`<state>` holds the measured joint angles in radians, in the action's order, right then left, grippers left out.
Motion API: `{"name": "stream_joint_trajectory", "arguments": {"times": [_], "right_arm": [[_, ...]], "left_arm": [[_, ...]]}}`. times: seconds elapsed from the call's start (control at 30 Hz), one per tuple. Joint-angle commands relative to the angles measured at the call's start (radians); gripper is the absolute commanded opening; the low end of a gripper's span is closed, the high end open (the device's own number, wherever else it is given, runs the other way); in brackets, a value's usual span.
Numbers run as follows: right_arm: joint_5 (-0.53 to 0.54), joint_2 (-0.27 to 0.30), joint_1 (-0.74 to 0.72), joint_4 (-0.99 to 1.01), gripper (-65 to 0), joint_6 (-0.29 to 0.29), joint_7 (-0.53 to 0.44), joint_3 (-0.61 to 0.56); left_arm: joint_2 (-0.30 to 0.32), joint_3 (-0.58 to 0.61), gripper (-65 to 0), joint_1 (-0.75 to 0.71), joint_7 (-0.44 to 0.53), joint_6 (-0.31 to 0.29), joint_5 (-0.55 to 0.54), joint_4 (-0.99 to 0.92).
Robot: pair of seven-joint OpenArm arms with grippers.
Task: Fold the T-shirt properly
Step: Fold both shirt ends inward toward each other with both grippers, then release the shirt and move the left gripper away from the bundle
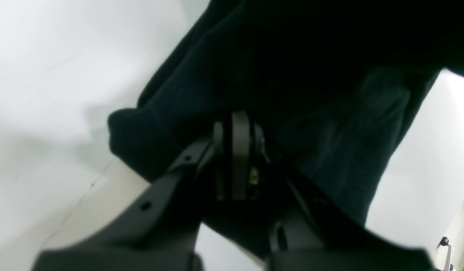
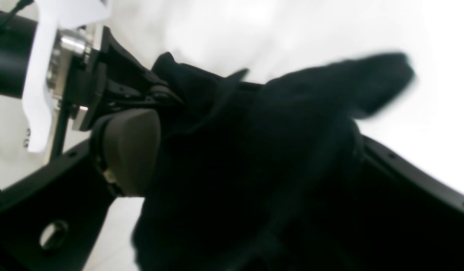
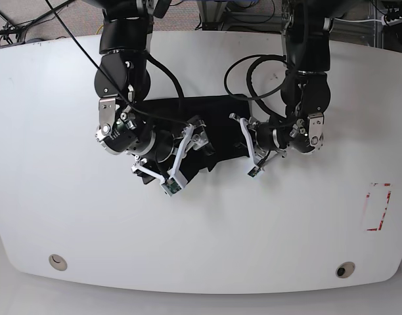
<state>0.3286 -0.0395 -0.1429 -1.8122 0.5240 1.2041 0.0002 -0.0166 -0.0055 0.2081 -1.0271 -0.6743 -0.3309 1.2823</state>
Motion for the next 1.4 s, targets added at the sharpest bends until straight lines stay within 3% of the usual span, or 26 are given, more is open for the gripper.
{"name": "stream_joint_trajectory", "arguments": {"times": [0.0,0.47,0.63,0.77,0.9,1.0,1.17,1.37], "right_arm": [[0.053,-0.024,-0.024,-0.024,-7.0,0.006,-0.022,0.004],[0.235,-0.047,-0.057,-0.024,-8.7,0.011,-0.023,0.014],[0.369,-0.041,-0.074,-0.022,-9.5,0.012,-0.023,0.171],[0.455,0.019,-0.079,-0.016,-9.5,0.012,-0.023,0.243],[0.472,0.068,-0.067,-0.018,-9.5,0.015,-0.017,0.258],[0.472,0.112,-0.030,-0.018,-9.5,0.063,-0.017,0.260],[0.513,0.151,0.024,-0.004,-9.5,0.126,-0.017,0.312],[0.548,0.186,0.056,0.076,-9.5,0.129,-0.020,0.318]], "left_arm": [[-0.003,0.003,-65.0,0.011,-0.023,-0.003,0.017,0.004],[-0.003,0.003,-65.0,0.014,-0.022,-0.008,0.016,0.007],[-0.004,-0.001,-65.0,0.017,-0.022,-0.008,0.013,0.007],[-0.003,-0.001,-65.0,0.018,0.003,-0.008,-0.050,0.007],[0.005,-0.001,-65.0,0.024,0.023,-0.006,-0.136,0.007],[0.027,-0.001,-65.0,0.035,0.023,-0.006,-0.185,0.009],[0.056,-0.001,-65.0,0.041,0.024,-0.005,-0.294,0.009],[0.100,-0.001,-63.6,0.057,0.026,-0.002,-0.346,0.036]]}}
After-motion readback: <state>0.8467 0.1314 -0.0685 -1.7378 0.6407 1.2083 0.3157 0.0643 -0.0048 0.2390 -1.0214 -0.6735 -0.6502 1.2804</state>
